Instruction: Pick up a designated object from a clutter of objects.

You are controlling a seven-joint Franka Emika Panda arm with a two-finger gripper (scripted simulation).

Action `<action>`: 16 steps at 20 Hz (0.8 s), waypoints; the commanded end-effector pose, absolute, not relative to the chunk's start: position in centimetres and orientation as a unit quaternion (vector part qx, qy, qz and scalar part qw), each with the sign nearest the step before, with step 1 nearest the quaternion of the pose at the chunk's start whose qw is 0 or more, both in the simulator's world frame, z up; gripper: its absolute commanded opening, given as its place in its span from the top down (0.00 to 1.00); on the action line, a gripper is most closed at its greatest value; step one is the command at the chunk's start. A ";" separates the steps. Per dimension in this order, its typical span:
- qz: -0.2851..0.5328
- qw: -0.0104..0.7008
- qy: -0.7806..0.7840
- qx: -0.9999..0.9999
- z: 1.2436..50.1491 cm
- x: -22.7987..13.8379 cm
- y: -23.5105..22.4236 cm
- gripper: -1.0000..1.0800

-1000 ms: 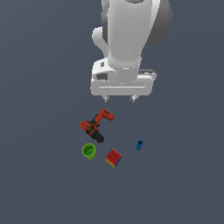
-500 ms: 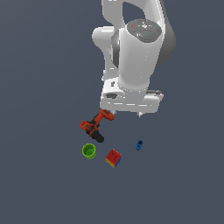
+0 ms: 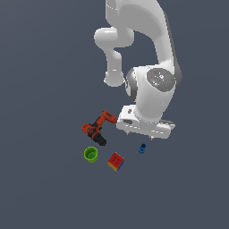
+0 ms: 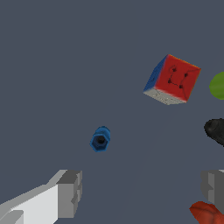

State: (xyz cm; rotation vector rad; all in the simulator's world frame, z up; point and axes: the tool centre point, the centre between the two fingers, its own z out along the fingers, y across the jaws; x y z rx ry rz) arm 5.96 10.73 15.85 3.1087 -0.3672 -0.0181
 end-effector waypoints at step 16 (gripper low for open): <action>-0.001 0.000 -0.171 0.985 9.4 6.9 14.2 0.04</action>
